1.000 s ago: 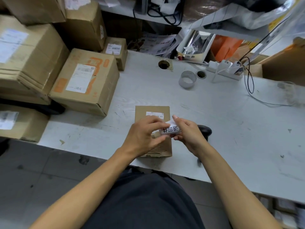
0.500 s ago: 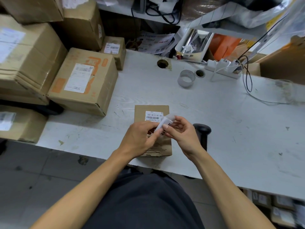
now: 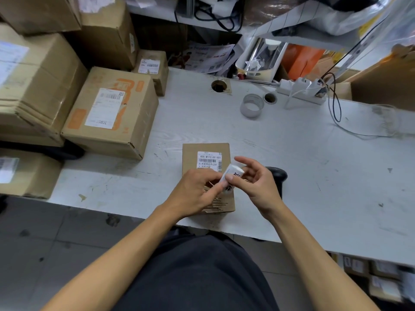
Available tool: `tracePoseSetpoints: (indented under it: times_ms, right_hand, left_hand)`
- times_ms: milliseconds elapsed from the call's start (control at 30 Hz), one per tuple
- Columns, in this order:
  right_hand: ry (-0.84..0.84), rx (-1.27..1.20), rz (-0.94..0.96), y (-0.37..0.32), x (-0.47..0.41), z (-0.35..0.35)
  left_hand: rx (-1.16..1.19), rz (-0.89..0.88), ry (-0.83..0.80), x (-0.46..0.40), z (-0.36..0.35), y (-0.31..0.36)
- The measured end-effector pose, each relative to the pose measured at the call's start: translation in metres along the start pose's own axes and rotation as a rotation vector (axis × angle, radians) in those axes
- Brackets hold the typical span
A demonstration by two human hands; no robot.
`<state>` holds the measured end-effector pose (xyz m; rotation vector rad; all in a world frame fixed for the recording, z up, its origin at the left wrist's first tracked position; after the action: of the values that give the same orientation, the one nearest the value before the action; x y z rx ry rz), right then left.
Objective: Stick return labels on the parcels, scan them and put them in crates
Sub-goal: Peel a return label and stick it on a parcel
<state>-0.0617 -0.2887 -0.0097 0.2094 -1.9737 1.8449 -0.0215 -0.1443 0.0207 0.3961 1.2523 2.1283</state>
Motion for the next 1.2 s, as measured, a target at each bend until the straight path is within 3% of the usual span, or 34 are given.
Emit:
tracePoseSetpoints:
  times_ms: [167, 300, 500, 733, 833, 900, 933, 1000, 1100, 1133, 1200]
  right_hand:
    - [-0.018, -0.014, 0.030, -0.003, -0.001, 0.003]
    - [0.069, -0.024, 0.079, -0.005, -0.001, 0.021]
    - [0.446, 0.381, 0.024, 0.027, -0.009, 0.069]
    - [0.362, 0.678, -0.137, 0.085, -0.031, 0.060]
    - [0.512, 0.660, 0.078, 0.043, -0.010, 0.059]
    - [0.546, 0.437, 0.226, 0.006, 0.005, 0.049]
    - [0.471, 0.297, 0.232, -0.007, 0.005, 0.038]
    - [0.136, 0.068, 0.136, -0.020, -0.005, -0.003]
    - [-0.462, -0.060, -0.231, -0.009, 0.002, -0.076]
    - [-0.558, -0.060, -0.290, -0.007, 0.007, -0.088]
    - [-0.540, -0.071, -0.293, -0.005, 0.003, -0.089]
  left_hand:
    - [0.265, 0.262, -0.004, 0.004, -0.008, -0.031]
    - [0.319, 0.409, 0.170, 0.008, 0.016, -0.051]
    - [0.421, 0.485, 0.397, 0.017, 0.048, -0.077]
    - [0.408, 0.593, 0.332, 0.023, 0.041, -0.090]
    - [0.421, 0.555, 0.305, 0.022, 0.040, -0.093]
    - [0.443, 0.497, 0.288, 0.021, 0.041, -0.090]
    - [0.445, 0.473, 0.271, 0.020, 0.041, -0.090]
    - [0.440, 0.439, 0.227, 0.017, 0.038, -0.088]
    - [0.373, 0.396, 0.153, 0.013, 0.031, -0.081]
    - [0.346, 0.387, 0.129, 0.012, 0.029, -0.080]
    - [0.291, 0.387, 0.088, 0.014, 0.027, -0.084]
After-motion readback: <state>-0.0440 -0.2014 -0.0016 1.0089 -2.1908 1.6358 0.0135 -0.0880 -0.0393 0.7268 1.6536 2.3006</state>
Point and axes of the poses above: each hand's wrist, its own x-axis away from the middle knuckle, its own z-axis out of the back of the hand, y = z × x, the point moved 10 cm from there along -x, towards the middle knuckle, and after that the axes turned 2 degrees about -y, right-handed, at the moved point
